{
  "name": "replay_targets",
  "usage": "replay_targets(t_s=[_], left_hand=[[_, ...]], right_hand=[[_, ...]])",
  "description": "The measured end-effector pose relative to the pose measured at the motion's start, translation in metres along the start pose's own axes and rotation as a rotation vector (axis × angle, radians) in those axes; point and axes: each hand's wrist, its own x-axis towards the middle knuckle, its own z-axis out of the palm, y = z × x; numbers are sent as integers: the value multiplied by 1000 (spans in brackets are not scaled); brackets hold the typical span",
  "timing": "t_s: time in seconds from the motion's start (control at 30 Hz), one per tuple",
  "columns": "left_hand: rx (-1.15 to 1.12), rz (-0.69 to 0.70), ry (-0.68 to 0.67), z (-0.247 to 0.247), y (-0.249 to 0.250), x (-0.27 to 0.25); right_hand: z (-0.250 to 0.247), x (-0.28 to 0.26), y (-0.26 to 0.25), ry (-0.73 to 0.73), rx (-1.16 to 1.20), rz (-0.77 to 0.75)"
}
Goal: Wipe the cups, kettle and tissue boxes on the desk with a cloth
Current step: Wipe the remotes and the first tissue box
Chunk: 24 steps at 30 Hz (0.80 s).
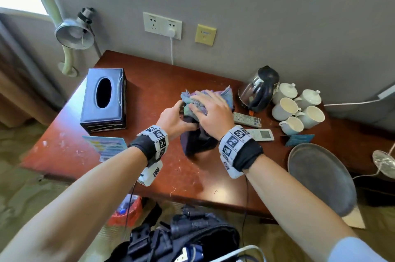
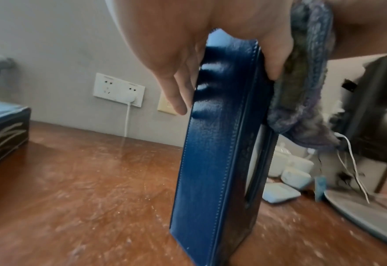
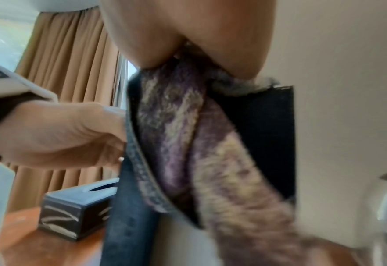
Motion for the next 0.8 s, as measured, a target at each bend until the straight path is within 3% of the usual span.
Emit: replay_targets(t_s=[0.17, 0.27, 0.43, 0.53, 0.7, 0.8], left_hand=[[20, 54, -81, 1, -4, -9], [3, 80, -115, 2, 1, -12], [43, 57, -69, -3, -2, -16], [59, 58, -39, -2, -2, -17], [78, 47, -53, -2, -2, -19], [81, 27, -50, -1, -2, -20]], right_hand=[[-35, -5, 41, 18, 55, 236], [-34, -5, 41, 31, 61, 319], [-7, -9, 4, 8, -91, 290], [10, -17, -13, 63, -158, 159], [4, -22, 7, 78, -110, 7], [-16, -17, 36, 89, -24, 166]])
